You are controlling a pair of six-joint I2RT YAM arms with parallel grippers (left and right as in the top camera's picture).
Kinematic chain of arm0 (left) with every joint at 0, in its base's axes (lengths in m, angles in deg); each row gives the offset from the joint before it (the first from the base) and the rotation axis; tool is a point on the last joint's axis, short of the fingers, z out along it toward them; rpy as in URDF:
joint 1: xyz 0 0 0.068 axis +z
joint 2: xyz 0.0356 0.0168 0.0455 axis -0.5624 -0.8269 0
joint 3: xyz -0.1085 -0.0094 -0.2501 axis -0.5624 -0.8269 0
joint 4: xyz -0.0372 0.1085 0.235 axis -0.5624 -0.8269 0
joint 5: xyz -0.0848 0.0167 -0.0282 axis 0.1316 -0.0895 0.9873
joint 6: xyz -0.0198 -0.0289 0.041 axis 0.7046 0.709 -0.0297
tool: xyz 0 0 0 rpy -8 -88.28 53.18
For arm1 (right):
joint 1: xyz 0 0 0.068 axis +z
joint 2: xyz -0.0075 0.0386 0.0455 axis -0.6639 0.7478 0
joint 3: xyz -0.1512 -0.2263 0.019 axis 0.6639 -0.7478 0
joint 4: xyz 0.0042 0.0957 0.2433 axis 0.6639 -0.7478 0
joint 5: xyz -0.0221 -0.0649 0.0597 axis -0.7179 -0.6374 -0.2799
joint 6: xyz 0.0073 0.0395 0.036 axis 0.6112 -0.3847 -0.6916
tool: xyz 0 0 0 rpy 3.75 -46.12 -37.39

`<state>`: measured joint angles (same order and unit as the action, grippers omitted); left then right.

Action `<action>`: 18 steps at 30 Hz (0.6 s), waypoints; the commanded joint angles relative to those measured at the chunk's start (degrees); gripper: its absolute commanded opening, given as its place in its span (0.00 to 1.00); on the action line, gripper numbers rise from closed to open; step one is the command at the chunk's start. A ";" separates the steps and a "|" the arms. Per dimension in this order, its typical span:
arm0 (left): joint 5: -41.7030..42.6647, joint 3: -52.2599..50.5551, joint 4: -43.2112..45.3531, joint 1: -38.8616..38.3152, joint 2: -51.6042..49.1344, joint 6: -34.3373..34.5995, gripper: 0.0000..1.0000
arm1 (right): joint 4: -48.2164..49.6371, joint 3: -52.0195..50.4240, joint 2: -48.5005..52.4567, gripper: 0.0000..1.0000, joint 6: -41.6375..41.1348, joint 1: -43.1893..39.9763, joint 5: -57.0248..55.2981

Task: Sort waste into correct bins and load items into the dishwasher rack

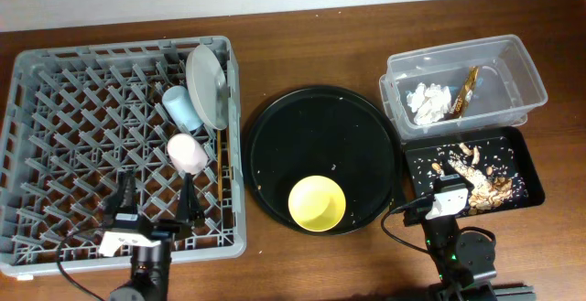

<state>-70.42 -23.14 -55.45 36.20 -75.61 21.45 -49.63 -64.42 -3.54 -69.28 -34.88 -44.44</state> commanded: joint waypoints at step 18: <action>-9.73 -2.56 -22.62 1.55 3.96 -1.18 0.99 | -0.39 -0.31 -0.37 0.99 -0.35 -0.42 -0.11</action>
<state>-79.34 -25.56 -77.70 37.42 -72.20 21.01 -49.63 -64.40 -3.54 -69.30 -34.88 -44.44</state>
